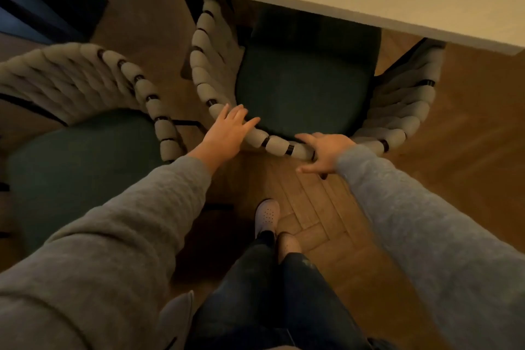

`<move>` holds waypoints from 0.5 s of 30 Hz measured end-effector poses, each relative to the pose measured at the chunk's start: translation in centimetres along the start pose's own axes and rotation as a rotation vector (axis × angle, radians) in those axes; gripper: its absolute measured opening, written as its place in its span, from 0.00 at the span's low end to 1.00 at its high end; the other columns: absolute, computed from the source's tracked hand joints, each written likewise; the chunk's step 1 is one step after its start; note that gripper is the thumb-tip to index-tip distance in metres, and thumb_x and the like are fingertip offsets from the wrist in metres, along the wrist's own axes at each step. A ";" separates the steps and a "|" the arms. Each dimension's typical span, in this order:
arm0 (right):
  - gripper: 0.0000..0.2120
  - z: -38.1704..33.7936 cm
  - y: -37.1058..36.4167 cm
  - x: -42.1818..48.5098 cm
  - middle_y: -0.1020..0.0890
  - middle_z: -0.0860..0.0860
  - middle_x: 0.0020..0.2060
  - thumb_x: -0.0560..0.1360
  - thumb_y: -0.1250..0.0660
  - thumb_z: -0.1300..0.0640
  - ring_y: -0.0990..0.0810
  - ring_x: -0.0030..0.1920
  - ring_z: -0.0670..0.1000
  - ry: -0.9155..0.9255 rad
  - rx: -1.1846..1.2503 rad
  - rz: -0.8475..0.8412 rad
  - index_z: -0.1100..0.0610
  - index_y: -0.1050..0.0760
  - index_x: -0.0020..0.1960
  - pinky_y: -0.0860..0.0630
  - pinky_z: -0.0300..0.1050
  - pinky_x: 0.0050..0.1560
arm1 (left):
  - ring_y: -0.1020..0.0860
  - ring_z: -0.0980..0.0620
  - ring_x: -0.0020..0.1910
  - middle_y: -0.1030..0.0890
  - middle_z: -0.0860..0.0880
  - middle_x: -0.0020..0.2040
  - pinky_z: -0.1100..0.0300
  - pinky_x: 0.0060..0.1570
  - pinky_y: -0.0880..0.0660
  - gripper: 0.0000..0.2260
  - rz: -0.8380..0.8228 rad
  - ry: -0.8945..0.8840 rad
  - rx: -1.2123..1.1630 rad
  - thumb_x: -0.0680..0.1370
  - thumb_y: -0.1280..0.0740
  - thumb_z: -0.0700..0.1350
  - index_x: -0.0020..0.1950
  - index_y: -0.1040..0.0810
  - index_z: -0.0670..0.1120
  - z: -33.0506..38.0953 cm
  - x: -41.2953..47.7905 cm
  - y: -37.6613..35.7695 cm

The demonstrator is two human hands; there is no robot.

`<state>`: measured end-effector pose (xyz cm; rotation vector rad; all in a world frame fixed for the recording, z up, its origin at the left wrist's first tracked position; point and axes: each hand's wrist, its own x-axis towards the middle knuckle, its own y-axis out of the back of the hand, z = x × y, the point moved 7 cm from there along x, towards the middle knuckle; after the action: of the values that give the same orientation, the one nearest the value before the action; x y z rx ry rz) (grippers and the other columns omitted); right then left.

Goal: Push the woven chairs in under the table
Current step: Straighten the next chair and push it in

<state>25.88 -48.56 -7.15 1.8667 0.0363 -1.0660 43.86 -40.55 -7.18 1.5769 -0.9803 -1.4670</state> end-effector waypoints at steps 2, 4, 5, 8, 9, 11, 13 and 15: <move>0.42 -3.2 0.8 -0.4 0.33 0.53 0.71 0.74 0.32 0.39 0.30 0.68 0.56 0.079 -0.008 0.093 0.47 0.50 0.79 0.31 0.51 0.68 | 0.52 0.43 0.78 0.48 0.42 0.79 0.44 0.75 0.54 0.34 0.083 0.067 -0.091 0.78 0.34 0.43 0.79 0.49 0.52 -0.6 -2.7 -0.1; 0.41 -6.3 1.4 -0.9 0.39 0.54 0.75 0.75 0.31 0.42 0.36 0.73 0.57 0.185 -0.012 0.167 0.48 0.51 0.79 0.39 0.52 0.73 | 0.53 0.42 0.78 0.50 0.42 0.79 0.43 0.75 0.54 0.34 0.162 0.157 -0.178 0.78 0.35 0.45 0.79 0.49 0.52 -1.3 -5.8 -0.4; 0.41 -8.2 1.5 -1.4 0.41 0.54 0.76 0.75 0.31 0.44 0.39 0.75 0.57 0.244 -0.024 0.189 0.48 0.51 0.79 0.42 0.53 0.75 | 0.53 0.42 0.78 0.50 0.42 0.79 0.43 0.75 0.54 0.34 0.200 0.210 -0.211 0.78 0.35 0.47 0.79 0.49 0.51 -1.6 -8.0 -0.8; 0.40 -13.3 1.0 -2.6 0.45 0.55 0.78 0.76 0.32 0.45 0.45 0.77 0.57 0.358 -0.074 0.220 0.48 0.52 0.79 0.48 0.53 0.76 | 0.52 0.42 0.78 0.49 0.40 0.79 0.43 0.75 0.55 0.33 0.262 0.349 -0.289 0.78 0.34 0.49 0.79 0.47 0.49 -2.2 -14.3 -2.8; 0.40 -15.0 0.5 -2.9 0.46 0.55 0.78 0.76 0.32 0.45 0.46 0.77 0.57 0.397 -0.098 0.222 0.48 0.52 0.79 0.49 0.53 0.76 | 0.52 0.42 0.78 0.48 0.40 0.78 0.43 0.76 0.55 0.33 0.268 0.398 -0.312 0.78 0.34 0.50 0.79 0.47 0.48 -2.5 -16.5 -3.6; 0.41 -18.9 -0.8 -3.3 0.47 0.56 0.78 0.76 0.32 0.45 0.47 0.77 0.56 0.487 -0.171 0.221 0.48 0.53 0.79 0.50 0.55 0.77 | 0.52 0.42 0.78 0.48 0.41 0.78 0.43 0.75 0.57 0.35 0.265 0.499 -0.357 0.77 0.34 0.53 0.79 0.47 0.48 -3.1 -21.4 -5.7; 0.42 -22.5 -2.1 -3.6 0.47 0.57 0.78 0.75 0.32 0.44 0.47 0.77 0.57 0.554 -0.228 0.223 0.48 0.54 0.79 0.50 0.56 0.77 | 0.52 0.42 0.78 0.47 0.41 0.78 0.44 0.75 0.57 0.36 0.258 0.575 -0.397 0.77 0.35 0.58 0.79 0.47 0.47 -3.8 -26.2 -8.4; 0.43 -26.4 -3.7 -4.0 0.47 0.58 0.78 0.75 0.31 0.45 0.47 0.77 0.57 0.612 -0.303 0.212 0.49 0.55 0.80 0.51 0.56 0.77 | 0.51 0.43 0.78 0.46 0.41 0.78 0.44 0.74 0.58 0.38 0.226 0.652 -0.437 0.76 0.37 0.63 0.79 0.48 0.48 -4.6 -31.2 -11.2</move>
<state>39.03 -25.41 -2.67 1.8011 0.3293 -0.2975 47.43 -7.40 -4.02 1.4144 -0.4023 -0.8395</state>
